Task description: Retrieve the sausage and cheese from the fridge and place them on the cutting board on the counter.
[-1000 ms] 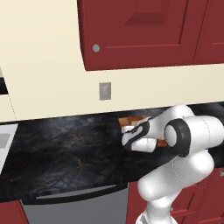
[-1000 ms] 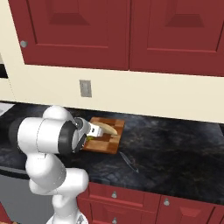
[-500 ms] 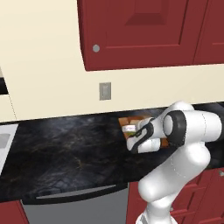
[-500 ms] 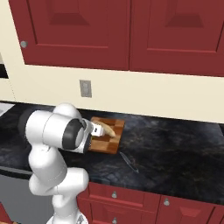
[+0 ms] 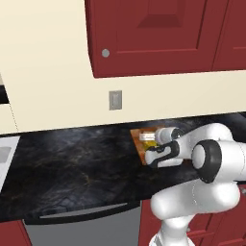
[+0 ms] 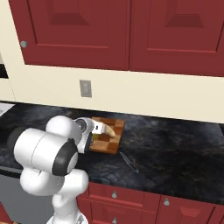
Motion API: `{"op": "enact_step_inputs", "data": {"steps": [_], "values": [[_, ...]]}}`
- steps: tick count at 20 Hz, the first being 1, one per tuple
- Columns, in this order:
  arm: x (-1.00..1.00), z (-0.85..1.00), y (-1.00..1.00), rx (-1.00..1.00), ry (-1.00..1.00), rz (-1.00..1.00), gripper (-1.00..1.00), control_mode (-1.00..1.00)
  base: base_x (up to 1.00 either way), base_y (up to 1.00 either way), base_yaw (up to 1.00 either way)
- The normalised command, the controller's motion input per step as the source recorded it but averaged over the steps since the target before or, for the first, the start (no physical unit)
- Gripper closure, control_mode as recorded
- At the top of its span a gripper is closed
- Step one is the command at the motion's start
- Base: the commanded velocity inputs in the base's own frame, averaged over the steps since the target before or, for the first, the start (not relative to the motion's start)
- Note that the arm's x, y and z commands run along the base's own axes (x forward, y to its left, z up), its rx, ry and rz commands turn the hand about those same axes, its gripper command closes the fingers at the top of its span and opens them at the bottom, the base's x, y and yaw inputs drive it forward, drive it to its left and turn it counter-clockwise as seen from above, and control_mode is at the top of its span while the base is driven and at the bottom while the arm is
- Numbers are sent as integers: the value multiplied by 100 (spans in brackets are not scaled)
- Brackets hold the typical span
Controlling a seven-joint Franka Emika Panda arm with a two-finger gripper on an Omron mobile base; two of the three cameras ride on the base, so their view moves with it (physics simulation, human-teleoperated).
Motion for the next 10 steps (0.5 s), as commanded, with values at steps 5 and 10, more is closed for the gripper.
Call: {"op": "enact_step_inputs", "data": {"steps": [5, 10], "values": [[-48, 97, 0, 0, 13, 0, -100, -100, 0, 0, 0], [-99, 100, 0, 0, 19, 0, -100, -100, 0, 0, 0]]}}
